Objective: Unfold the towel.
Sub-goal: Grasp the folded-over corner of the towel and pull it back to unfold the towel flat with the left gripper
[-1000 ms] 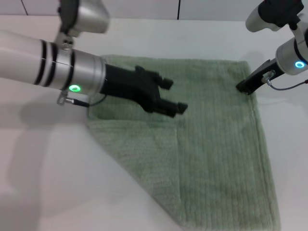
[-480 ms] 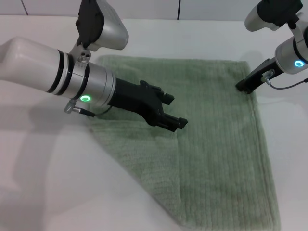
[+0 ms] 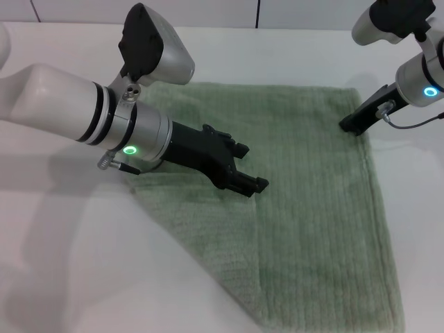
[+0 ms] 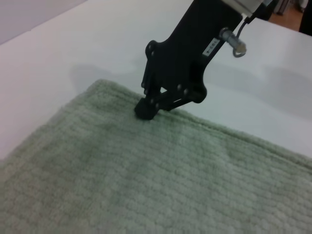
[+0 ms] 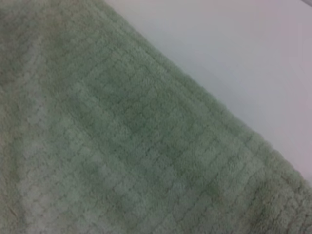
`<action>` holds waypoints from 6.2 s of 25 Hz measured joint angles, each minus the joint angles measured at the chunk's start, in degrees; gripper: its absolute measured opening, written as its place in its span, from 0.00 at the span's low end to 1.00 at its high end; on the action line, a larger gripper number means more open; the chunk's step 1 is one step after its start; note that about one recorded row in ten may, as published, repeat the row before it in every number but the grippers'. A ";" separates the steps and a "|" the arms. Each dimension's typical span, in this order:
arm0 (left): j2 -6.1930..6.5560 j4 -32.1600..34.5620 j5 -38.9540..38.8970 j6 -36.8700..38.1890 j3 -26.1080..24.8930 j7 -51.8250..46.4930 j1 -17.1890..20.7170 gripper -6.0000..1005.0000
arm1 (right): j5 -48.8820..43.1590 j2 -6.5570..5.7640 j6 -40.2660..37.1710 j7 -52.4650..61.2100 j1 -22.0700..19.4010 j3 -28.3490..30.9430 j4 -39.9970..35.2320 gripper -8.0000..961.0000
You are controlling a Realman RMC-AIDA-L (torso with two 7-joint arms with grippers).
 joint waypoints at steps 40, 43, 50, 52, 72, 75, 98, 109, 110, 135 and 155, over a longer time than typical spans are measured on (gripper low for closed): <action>-0.16 -3.72 3.08 -4.78 6.41 -3.15 -2.35 0.63 | 0.00 0.00 0.34 -0.25 -0.06 -0.16 0.02 0.01; -0.16 -3.30 3.15 -4.46 6.41 -3.64 -2.29 0.55 | 0.00 0.00 0.32 -0.45 -0.08 -0.16 0.02 0.01; -0.11 -3.06 3.15 -2.68 5.90 -3.72 -2.33 0.33 | 0.00 0.02 0.36 -0.61 -0.19 -0.16 0.02 0.01; -0.09 -3.05 3.13 -2.37 5.85 -3.75 -2.33 0.26 | -0.01 0.06 0.37 -0.61 -0.20 -0.16 0.02 0.01; 1.22 3.24 8.01 19.90 -10.71 -3.81 -1.42 0.06 | -0.18 0.05 0.10 -0.68 -0.10 -0.26 0.02 0.01; 1.31 3.66 8.76 22.62 -12.21 -3.82 -1.58 0.06 | -0.18 -0.03 0.04 -0.69 -0.05 -0.33 0.02 0.01; 1.74 7.49 14.83 32.02 -15.06 -8.30 -2.04 0.08 | -0.18 -0.27 -0.08 -0.70 0.02 -0.51 0.02 0.01; 1.71 9.75 16.60 35.32 -18.07 -8.35 -1.59 0.37 | -0.95 -0.15 -0.06 -0.70 0.21 -0.50 0.01 0.01; 1.55 9.86 16.60 35.11 -18.10 -8.28 -1.58 0.37 | -0.96 -0.14 -0.07 -0.70 0.24 -0.47 0.01 0.01; 0.00 -0.87 15.72 21.50 -10.26 -4.80 -4.41 0.36 | -0.98 -0.20 -0.07 -0.69 0.59 -0.52 0.10 0.01; 0.30 -1.10 15.89 22.23 -10.21 -4.46 -4.70 0.19 | -0.97 -0.27 0.38 -0.70 0.46 -0.51 0.10 0.01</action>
